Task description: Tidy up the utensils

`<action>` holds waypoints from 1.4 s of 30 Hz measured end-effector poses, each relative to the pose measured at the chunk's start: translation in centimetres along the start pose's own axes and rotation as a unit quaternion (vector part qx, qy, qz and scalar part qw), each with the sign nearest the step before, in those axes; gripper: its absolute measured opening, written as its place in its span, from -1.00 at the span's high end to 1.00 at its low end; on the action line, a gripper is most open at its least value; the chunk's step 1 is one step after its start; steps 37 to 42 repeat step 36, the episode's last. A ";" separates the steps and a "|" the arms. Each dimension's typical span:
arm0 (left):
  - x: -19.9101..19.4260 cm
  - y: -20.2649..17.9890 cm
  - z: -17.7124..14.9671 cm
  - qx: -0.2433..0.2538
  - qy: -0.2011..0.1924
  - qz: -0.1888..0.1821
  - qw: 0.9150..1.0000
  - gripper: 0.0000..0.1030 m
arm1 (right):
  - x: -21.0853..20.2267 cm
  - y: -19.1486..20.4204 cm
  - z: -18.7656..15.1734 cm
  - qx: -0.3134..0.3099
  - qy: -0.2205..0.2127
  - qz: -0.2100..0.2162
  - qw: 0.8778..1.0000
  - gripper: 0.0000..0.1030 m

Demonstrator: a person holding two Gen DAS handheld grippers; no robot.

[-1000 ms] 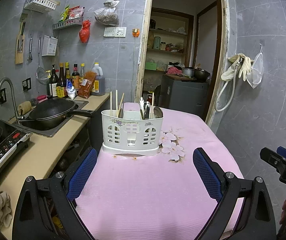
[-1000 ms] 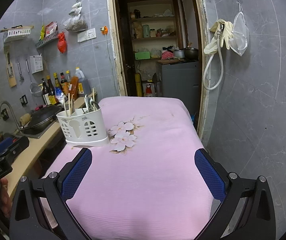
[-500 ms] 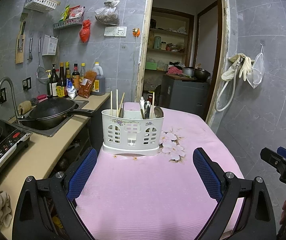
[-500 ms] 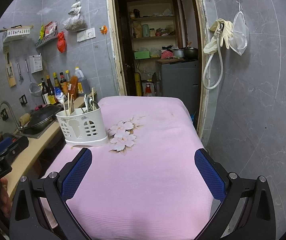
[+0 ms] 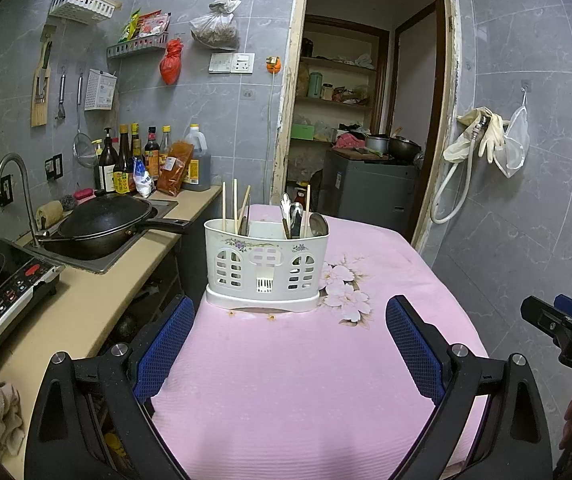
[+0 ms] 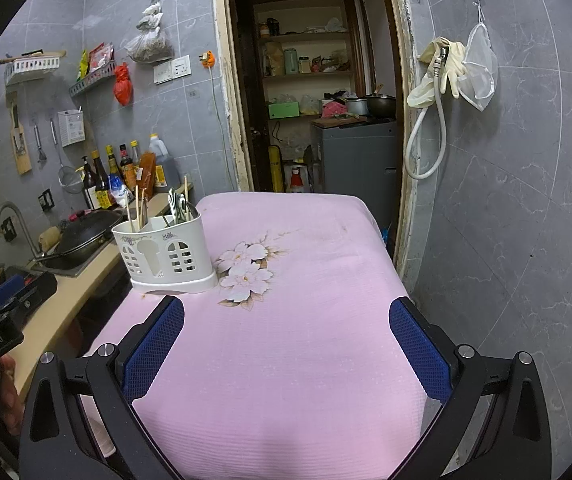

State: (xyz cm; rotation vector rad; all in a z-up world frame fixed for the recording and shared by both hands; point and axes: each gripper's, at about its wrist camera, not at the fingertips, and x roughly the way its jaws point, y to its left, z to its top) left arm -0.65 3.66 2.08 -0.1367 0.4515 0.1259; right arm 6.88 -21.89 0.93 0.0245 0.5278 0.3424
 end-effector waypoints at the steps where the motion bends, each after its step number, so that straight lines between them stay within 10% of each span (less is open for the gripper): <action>1: 0.0 0.0 0.0 0.000 0.000 0.000 1.000 -0.82 | 0.0 0.0 0.0 0.000 0.000 0.000 1.000 -1.00; 42: 0.5 -1.1 -0.5 0.030 -0.014 0.005 0.999 -0.82 | 0.6 -0.8 0.0 0.001 0.006 -0.003 1.000 -1.00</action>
